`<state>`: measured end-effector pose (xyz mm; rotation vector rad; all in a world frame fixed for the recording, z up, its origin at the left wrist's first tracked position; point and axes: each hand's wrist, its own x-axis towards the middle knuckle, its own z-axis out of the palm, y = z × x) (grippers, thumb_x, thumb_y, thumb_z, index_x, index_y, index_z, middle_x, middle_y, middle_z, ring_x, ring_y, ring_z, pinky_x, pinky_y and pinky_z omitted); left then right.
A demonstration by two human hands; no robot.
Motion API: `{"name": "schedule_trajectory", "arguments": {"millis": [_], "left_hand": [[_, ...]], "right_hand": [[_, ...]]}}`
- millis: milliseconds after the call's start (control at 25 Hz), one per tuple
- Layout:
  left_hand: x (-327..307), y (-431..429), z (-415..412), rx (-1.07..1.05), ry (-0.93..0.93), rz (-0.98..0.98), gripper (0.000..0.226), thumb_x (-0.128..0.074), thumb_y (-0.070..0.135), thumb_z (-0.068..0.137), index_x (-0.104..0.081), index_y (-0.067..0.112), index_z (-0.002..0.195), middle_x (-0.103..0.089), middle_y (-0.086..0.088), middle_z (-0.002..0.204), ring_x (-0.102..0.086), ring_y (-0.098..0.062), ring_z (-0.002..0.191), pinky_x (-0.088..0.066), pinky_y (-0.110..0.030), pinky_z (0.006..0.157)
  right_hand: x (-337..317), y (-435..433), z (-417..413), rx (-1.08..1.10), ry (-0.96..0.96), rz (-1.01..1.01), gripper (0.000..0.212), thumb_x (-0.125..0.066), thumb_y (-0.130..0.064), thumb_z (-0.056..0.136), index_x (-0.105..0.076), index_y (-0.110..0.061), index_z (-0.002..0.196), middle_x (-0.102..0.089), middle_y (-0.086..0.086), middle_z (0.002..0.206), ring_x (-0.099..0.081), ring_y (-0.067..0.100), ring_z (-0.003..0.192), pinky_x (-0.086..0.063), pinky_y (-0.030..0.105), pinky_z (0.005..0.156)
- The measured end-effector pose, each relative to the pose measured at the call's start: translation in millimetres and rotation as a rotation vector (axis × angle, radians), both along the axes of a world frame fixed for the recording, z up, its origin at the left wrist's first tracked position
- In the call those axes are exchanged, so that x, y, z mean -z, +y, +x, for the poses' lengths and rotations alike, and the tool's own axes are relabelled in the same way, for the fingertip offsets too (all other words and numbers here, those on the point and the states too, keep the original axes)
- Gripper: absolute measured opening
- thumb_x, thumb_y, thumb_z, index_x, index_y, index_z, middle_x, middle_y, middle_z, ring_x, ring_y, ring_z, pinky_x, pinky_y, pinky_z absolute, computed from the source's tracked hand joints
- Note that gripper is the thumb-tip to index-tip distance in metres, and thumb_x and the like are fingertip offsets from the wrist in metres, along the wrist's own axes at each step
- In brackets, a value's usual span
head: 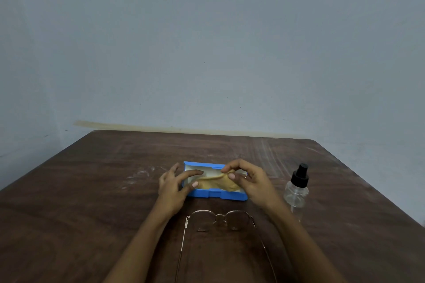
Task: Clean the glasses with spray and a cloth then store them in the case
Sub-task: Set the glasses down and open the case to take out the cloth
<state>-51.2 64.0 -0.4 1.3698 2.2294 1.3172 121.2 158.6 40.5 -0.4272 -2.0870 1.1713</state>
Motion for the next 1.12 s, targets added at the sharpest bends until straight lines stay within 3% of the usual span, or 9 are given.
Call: {"name": "schedule_trajectory", "arguments": {"millis": [160, 280, 520, 760, 880, 1000, 1120], "left_hand": [[0.5, 1.6, 4.9, -0.016, 0.092, -0.049, 0.035, -0.064, 0.031, 0.08, -0.054, 0.049, 0.108, -0.018, 0.0, 0.154, -0.007, -0.026, 0.138, -0.014, -0.047, 0.111], [1.8, 2.6, 5.4, -0.068, 0.103, -0.013, 0.021, -0.067, 0.029, 0.077, -0.066, 0.036, 0.097, -0.025, 0.001, 0.152, -0.011, -0.025, 0.137, -0.014, -0.045, 0.109], [-4.4, -1.2, 5.6, -0.128, 0.073, 0.136, 0.005, -0.069, 0.025, 0.076, -0.068, 0.025, 0.08, -0.044, 0.0, 0.138, -0.025, -0.023, 0.131, -0.02, -0.041, 0.104], [-18.2, -14.0, 4.0, -0.169, 0.046, 0.271, 0.027, -0.074, 0.025, 0.071, -0.056, 0.04, 0.059, -0.038, 0.008, 0.11, -0.028, -0.01, 0.108, -0.028, -0.038, 0.095], [-21.2, -15.2, 3.5, -0.113, 0.019, 0.331, 0.025, -0.071, 0.02, 0.074, -0.057, 0.037, 0.063, -0.048, 0.008, 0.1, -0.034, -0.01, 0.105, -0.031, -0.03, 0.086], [-22.9, -16.4, 4.2, -0.068, 0.022, 0.395, 0.023, -0.067, 0.016, 0.078, -0.057, 0.034, 0.069, -0.058, 0.013, 0.086, -0.048, -0.007, 0.09, -0.035, -0.019, 0.07], [-27.3, -18.2, 7.0, -0.033, -0.046, 0.456, 0.02, -0.065, 0.013, 0.08, -0.059, 0.03, 0.073, -0.063, 0.009, 0.079, -0.058, 0.0, 0.078, -0.045, -0.011, 0.065]], "right_hand": [[0.3, -3.5, -2.1, -0.054, 0.024, -0.001, 0.032, -0.051, 0.005, 0.088, -0.063, -0.024, 0.082, -0.062, -0.009, 0.09, -0.056, 0.007, 0.09, -0.046, 0.021, 0.076], [0.6, -5.2, -2.1, -0.052, 0.03, -0.01, 0.032, -0.051, 0.003, 0.088, -0.063, -0.026, 0.082, -0.062, -0.011, 0.089, -0.057, 0.005, 0.089, -0.047, 0.02, 0.074], [-2.4, -2.4, -0.9, 0.068, 0.103, -0.009, 0.029, -0.053, 0.002, 0.087, -0.063, -0.024, 0.081, -0.062, -0.011, 0.081, -0.053, 0.006, 0.07, -0.043, 0.013, 0.062], [-1.7, 3.8, -0.3, 0.174, 0.185, -0.079, 0.026, -0.056, 0.003, 0.086, -0.063, -0.022, 0.081, -0.063, -0.008, 0.081, -0.053, 0.003, 0.07, -0.043, 0.01, 0.06], [-2.2, 4.2, -0.3, 0.167, 0.217, -0.142, 0.024, -0.059, 0.003, 0.084, -0.063, -0.02, 0.08, -0.062, -0.005, 0.08, -0.057, -0.004, 0.067, -0.046, 0.007, 0.059], [-3.1, 4.4, 0.6, 0.163, 0.227, -0.179, 0.021, -0.061, 0.002, 0.082, -0.064, -0.018, 0.08, -0.062, -0.004, 0.08, -0.058, -0.011, 0.065, -0.048, 0.007, 0.059], [-3.5, 4.3, 0.7, 0.171, 0.224, -0.195, 0.021, -0.061, 0.0, 0.082, -0.064, -0.021, 0.08, -0.063, -0.003, 0.082, -0.059, -0.009, 0.068, -0.049, 0.007, 0.06]]}}
